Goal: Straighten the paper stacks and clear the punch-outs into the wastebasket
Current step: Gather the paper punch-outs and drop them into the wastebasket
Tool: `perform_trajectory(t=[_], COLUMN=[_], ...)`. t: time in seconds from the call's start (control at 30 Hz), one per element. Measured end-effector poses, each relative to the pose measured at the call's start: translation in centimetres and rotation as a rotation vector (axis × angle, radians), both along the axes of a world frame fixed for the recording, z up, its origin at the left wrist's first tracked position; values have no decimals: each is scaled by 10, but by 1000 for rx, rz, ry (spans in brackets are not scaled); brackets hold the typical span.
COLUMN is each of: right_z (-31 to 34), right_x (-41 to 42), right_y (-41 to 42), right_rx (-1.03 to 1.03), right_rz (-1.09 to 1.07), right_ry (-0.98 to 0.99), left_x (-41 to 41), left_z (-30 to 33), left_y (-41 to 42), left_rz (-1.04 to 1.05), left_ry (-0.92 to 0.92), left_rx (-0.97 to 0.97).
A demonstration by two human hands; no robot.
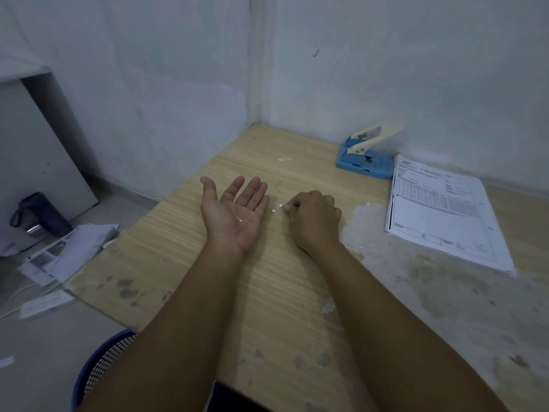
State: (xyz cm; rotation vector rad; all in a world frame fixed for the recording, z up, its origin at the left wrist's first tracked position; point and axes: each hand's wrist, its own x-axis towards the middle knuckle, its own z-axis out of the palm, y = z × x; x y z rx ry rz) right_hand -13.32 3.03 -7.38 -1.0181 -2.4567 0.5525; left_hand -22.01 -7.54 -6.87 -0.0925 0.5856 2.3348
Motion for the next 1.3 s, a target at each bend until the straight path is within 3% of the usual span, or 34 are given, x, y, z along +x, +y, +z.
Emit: perform_trajectory(t=[0.2,0.47,0.63,1.03,1.2,1.3], right_z=[2,17,24,27,23,9], right_x=[5,9,4,1,2,0], right_y=[-2,-29,-46,-45,-35,-22], right_rx=[-133,-277,-316,-297,-285,-174], right_rz=[7,230,358,392,301,204], right_ry=[166,385,400,400,448,358], left_x=[10,18,22,19,12,5], left_z=[-1,4,9,9,6,3], left_y=[-1,-3,-8,-8,-8,-8], left_rz=[-33,-44,-50,-67,-6,42], left_ry=[5,-43,-74,-80,-97,-92], left_rx=[-10,-7,-21,39,98,106])
